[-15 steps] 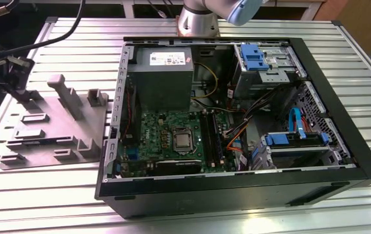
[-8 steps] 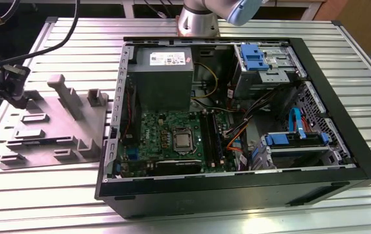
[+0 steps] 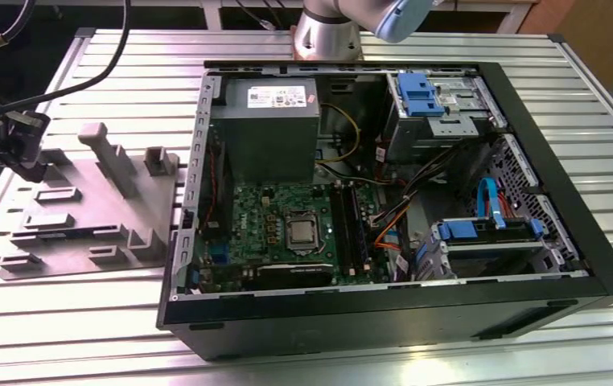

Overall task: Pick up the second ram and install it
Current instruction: 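Pick up the second ram and move it above second insertion slot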

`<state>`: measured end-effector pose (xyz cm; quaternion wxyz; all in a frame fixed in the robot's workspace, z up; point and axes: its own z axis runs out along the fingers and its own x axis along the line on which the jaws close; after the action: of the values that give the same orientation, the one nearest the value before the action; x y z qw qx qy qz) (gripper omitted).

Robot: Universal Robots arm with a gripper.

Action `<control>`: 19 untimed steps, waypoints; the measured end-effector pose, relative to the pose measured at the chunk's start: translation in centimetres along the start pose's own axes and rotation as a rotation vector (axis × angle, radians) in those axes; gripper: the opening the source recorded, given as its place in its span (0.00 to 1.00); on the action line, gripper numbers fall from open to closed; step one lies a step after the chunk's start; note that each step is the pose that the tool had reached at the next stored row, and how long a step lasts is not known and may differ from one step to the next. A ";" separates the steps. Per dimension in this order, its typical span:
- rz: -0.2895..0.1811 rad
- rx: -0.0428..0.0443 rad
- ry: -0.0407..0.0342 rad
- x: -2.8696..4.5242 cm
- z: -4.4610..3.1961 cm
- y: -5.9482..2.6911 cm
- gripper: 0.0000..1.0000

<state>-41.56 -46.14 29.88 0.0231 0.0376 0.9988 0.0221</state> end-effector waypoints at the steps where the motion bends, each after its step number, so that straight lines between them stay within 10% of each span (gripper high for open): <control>1: 0.000 0.0000 0.0000 0.00 0.00 0.00 0.10; 10: -0.007 -0.0003 0.0003 0.01 0.02 0.00 0.10; 19: -0.125 -0.0040 0.0108 0.02 0.41 -0.02 0.10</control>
<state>-41.57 -46.14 29.47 0.0191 -0.0251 0.9992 0.0228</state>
